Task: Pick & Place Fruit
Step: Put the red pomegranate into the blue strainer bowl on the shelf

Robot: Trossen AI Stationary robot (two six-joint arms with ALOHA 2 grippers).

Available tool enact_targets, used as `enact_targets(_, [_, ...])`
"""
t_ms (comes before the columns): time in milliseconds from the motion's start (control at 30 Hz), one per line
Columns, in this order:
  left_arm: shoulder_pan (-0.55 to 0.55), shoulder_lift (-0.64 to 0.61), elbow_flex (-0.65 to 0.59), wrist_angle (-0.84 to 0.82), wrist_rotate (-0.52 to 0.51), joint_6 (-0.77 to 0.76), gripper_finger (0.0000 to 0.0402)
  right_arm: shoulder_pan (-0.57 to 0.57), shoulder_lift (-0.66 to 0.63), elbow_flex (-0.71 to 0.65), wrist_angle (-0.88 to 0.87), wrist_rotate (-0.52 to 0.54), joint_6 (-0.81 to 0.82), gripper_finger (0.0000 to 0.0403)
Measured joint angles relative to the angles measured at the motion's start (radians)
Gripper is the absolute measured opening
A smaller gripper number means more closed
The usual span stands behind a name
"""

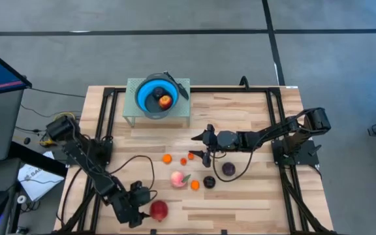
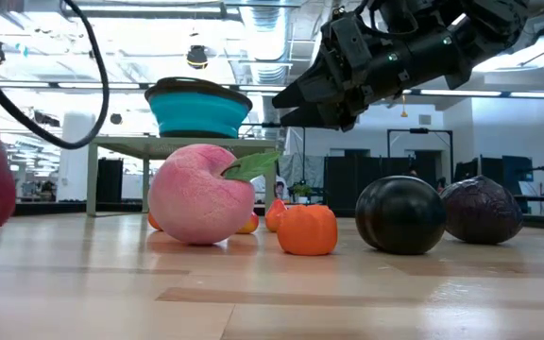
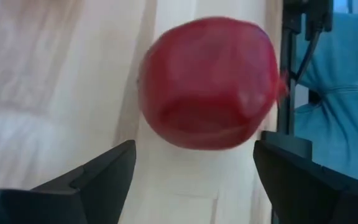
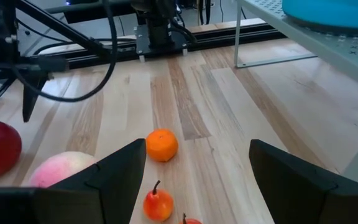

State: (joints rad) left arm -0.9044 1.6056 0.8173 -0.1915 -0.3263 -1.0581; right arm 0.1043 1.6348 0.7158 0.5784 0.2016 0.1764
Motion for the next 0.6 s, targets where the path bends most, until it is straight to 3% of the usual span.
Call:
enact_targets(467, [0.085,0.012,0.0,0.008,-0.23,0.031,0.0318,-0.001,0.0,0.0,0.002,0.0,0.0,0.0281])
enact_targets(600, [0.145,0.011,0.0,0.006,-0.25,0.038,0.0318,-0.001,0.0,0.0,0.002,0.0,0.0,0.0281])
